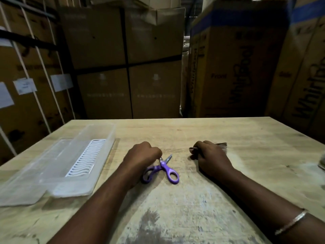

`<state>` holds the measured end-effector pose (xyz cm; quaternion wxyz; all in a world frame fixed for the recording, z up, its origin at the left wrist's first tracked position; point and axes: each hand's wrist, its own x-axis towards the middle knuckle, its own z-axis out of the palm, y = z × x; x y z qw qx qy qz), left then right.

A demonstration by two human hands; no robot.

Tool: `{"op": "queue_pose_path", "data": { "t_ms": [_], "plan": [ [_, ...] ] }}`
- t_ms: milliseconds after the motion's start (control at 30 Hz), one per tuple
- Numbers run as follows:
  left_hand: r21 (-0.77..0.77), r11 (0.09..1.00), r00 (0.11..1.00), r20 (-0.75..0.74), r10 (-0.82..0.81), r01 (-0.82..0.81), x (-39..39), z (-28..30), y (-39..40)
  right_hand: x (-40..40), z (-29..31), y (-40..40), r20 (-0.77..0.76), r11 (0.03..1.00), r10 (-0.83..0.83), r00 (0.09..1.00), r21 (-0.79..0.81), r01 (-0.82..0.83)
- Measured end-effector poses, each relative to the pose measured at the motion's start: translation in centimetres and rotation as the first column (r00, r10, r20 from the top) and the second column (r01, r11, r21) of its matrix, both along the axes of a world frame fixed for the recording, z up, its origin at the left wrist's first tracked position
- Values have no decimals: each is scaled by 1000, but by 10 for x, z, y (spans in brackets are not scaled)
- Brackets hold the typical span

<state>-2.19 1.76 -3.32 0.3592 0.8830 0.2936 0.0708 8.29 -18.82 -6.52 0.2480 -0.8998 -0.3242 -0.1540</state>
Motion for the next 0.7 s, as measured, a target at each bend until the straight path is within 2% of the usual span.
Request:
{"op": "queue_pose_path", "data": {
  "t_ms": [100,233,300,533,700],
  "plan": [
    [35,998,999,-32,-42,43,1,0,1,5,3,13,-32,998,-45,998,43,46],
    [41,995,993,-67,-93,96,0,4,2,8,11,37,-71,995,-67,995,-84,61],
    [17,992,989,-77,-124,125,-2,8,2,7,13,44,-88,995,-47,995,-96,39],
    [-3,978,970,-128,-208,209,-4,11,1,9,8,35,-202,997,16,979,76,0],
    [25,973,962,-162,-221,227,-3,10,1,8,8,33,-256,993,44,966,113,-15]
  ]
}}
